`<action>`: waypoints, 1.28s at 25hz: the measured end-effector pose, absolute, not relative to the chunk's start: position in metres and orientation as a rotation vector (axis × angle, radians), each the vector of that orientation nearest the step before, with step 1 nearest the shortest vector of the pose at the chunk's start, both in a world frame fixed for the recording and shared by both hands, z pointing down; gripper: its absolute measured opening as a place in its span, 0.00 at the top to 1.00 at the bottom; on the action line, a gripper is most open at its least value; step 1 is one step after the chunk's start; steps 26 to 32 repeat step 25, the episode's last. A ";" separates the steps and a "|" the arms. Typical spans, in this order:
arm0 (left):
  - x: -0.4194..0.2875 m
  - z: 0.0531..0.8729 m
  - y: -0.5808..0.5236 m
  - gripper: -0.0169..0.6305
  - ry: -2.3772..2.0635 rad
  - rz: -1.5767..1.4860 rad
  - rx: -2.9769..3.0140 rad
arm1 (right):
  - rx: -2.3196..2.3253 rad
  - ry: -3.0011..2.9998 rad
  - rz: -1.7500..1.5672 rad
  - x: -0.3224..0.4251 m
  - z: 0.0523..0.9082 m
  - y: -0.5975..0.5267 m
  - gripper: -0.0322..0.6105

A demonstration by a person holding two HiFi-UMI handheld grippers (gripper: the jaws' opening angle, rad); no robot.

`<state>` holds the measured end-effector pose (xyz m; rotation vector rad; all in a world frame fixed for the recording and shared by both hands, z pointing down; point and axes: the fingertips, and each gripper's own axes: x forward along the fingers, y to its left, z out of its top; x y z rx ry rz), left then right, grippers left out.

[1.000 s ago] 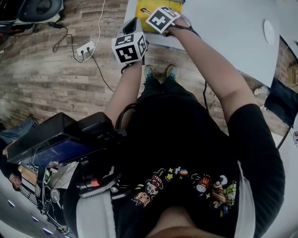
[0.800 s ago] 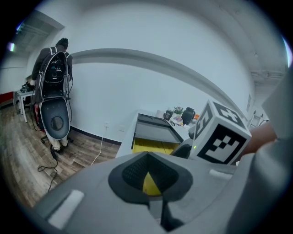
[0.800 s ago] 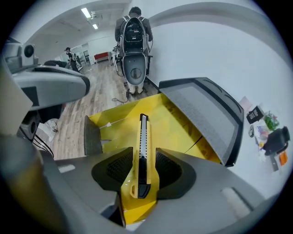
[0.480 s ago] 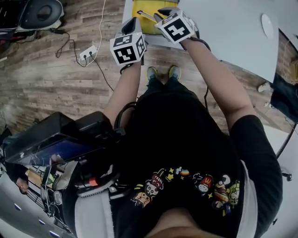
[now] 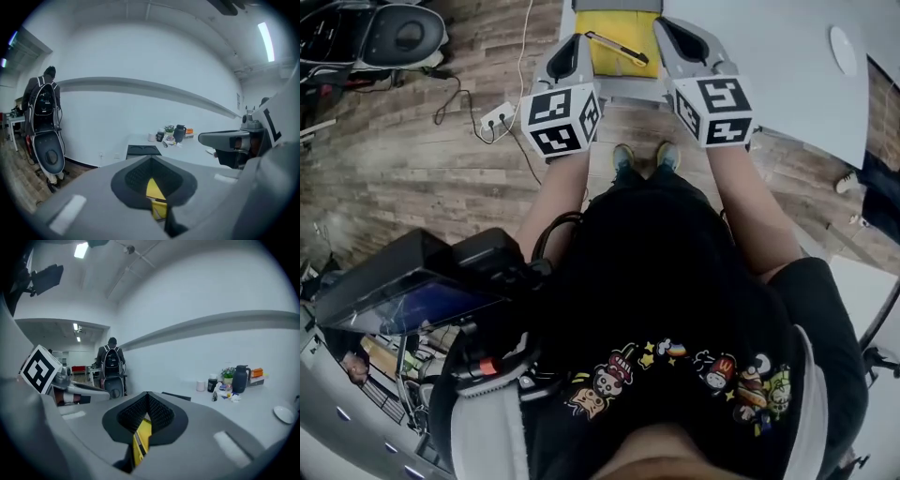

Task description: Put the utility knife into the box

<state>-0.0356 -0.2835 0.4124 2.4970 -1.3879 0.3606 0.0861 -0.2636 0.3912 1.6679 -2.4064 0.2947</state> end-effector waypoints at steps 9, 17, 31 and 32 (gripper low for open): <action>-0.032 0.375 -0.263 0.97 -1.406 0.318 2.569 | 1.815 -2.390 0.144 0.095 0.363 -0.240 0.91; -0.046 0.362 -0.269 0.97 -1.464 0.292 2.555 | 1.807 -2.381 0.121 0.094 0.354 -0.246 0.91; -0.065 0.365 -0.273 0.97 -1.513 0.304 2.529 | 1.787 -2.370 0.114 0.095 0.358 -0.248 0.91; -0.065 0.365 -0.273 0.97 -1.513 0.304 2.529 | 1.787 -2.370 0.114 0.095 0.358 -0.248 0.91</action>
